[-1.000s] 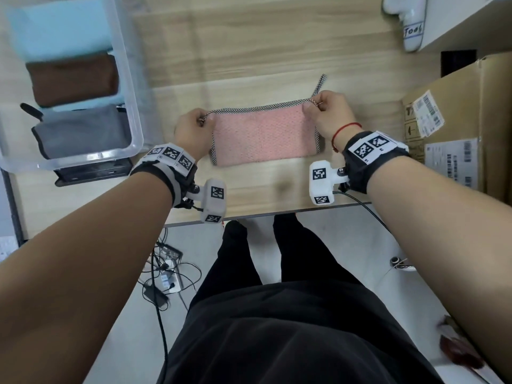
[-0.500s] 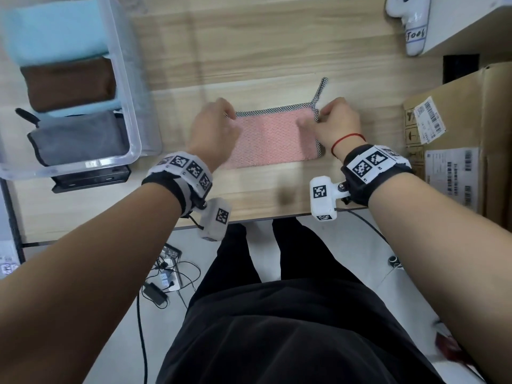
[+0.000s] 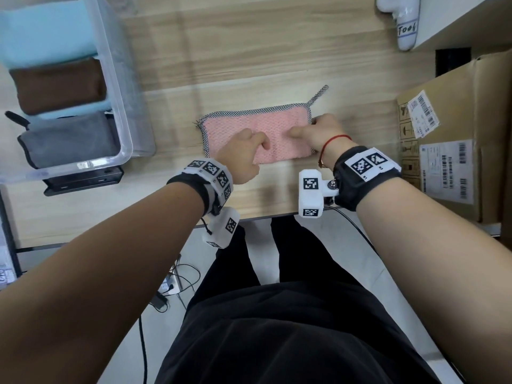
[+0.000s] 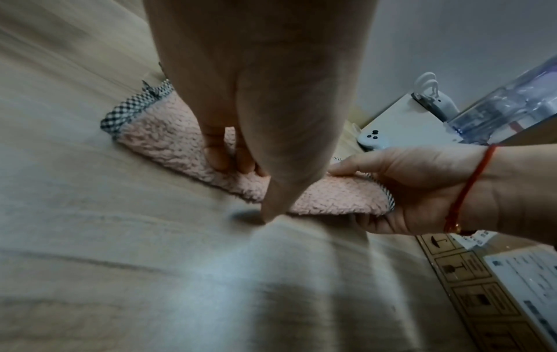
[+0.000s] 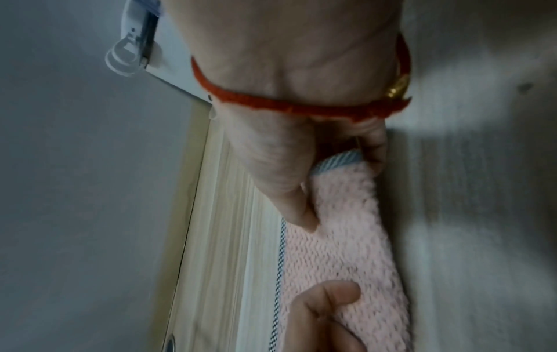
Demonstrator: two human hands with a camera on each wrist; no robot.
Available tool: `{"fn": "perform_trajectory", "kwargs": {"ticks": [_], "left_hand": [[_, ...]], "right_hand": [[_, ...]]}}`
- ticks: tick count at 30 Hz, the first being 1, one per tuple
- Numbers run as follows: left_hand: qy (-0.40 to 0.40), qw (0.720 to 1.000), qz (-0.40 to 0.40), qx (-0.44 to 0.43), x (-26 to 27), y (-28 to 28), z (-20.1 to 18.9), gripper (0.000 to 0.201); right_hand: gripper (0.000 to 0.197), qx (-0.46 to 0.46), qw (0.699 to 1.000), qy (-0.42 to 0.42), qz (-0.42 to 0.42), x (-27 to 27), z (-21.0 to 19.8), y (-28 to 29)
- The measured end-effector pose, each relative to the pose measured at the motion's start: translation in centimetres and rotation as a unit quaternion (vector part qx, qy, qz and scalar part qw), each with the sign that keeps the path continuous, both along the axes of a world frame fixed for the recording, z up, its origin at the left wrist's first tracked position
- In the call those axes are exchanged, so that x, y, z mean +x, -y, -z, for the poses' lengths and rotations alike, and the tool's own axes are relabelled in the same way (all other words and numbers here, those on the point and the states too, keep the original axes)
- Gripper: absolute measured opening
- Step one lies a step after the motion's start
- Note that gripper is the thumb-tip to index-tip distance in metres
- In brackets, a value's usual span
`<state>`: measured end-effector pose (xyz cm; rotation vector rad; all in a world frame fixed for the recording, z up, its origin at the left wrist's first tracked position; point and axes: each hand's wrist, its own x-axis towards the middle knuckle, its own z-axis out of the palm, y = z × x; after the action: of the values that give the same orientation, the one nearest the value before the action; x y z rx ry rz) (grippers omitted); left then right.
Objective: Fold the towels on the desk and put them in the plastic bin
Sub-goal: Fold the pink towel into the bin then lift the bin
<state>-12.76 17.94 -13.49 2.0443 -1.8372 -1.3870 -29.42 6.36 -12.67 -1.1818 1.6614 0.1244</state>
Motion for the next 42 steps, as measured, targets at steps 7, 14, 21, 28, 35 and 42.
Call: {"fn": "perform_trajectory", "kwargs": {"ticks": [7,14,21,28,35,42], "left_hand": [[-0.010,0.994,-0.102,-0.048,1.8,-0.9,-2.5,0.027],[-0.169,0.928,-0.318,0.091,5.7,-5.1,-0.8,0.035],[-0.335,0.869,-0.339,0.129,6.1,-5.8,-2.0,0.052],[-0.323,0.876,-0.348,0.084,6.2,-6.0,-2.9,0.044],[-0.178,0.900,-0.396,0.043,6.6,-6.1,-0.6,0.034],[0.026,0.902,-0.430,0.041,6.9,-6.5,0.1,0.035]], "right_hand": [[0.036,0.012,0.995,0.094,0.024,2.0,-2.3,-0.3],[0.019,-0.007,0.990,0.118,-0.080,7.4,-4.2,-2.9],[0.033,-0.046,0.982,0.091,-0.158,11.8,-3.1,-6.1],[0.020,0.006,0.980,0.086,-0.180,13.5,-2.4,-7.6],[0.008,-0.030,0.979,0.105,-0.172,12.3,-2.1,-7.0],[0.019,-0.112,0.938,0.043,-0.325,9.0,-0.2,-5.6]]}}
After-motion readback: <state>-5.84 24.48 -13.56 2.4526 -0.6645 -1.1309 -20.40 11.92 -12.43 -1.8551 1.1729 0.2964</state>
